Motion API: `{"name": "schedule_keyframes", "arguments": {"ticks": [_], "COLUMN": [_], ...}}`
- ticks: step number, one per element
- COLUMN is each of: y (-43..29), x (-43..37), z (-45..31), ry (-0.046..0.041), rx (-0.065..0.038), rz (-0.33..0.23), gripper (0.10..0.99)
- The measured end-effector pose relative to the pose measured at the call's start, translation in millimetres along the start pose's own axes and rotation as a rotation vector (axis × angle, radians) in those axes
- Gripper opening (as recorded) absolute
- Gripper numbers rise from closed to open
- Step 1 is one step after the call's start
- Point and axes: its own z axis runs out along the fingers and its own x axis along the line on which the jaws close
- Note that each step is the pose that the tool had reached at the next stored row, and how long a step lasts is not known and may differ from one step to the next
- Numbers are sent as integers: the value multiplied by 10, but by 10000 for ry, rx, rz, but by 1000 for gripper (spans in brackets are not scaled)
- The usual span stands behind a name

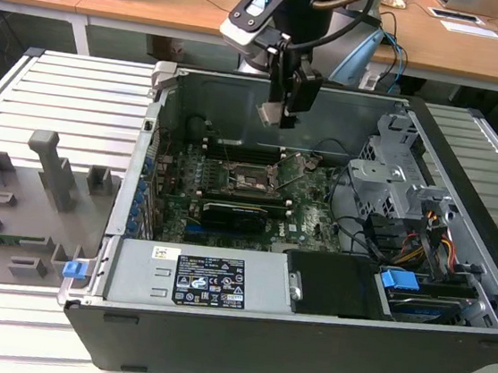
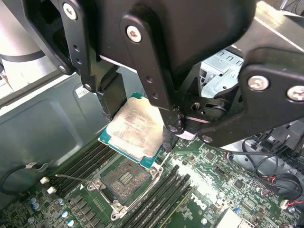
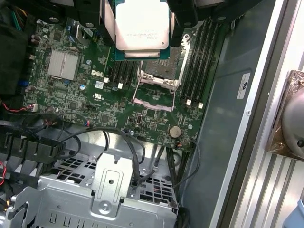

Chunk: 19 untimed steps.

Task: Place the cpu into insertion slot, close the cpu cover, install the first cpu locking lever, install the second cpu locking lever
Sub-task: 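Place the cpu into insertion slot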

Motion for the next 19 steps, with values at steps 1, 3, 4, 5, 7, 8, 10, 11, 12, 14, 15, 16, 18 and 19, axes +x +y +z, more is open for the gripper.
{"name": "schedule_keyframes", "arguments": {"ticks": [1,3,4,5,7,8,10,11,12,14,15,16,18,19], "y": [-1,-2,-3,-3,-5,-6,-9,-10,-12,-14,-14,-15,-16,-17], "x": [0,0,0,0,1,1,1,1,2,2,2,2,2,2], "z": [2,6,8,10,15,18,26,29,32,35,37,40,43,47], "ry": [0,0,0,-1,-1,-1,-2,-2,-3,-4,-3,-4,-4,-4], "rx": [0,0,0,0,-1,0,-1,-1,-1,-1,-1,-1,-1,-2], "rz": [2,7,10,11,16,19,28,31,34,39,42,46,49,55], "gripper": [541,541,541,541,541,541,541,541,541,541,541,541,541,541]}}
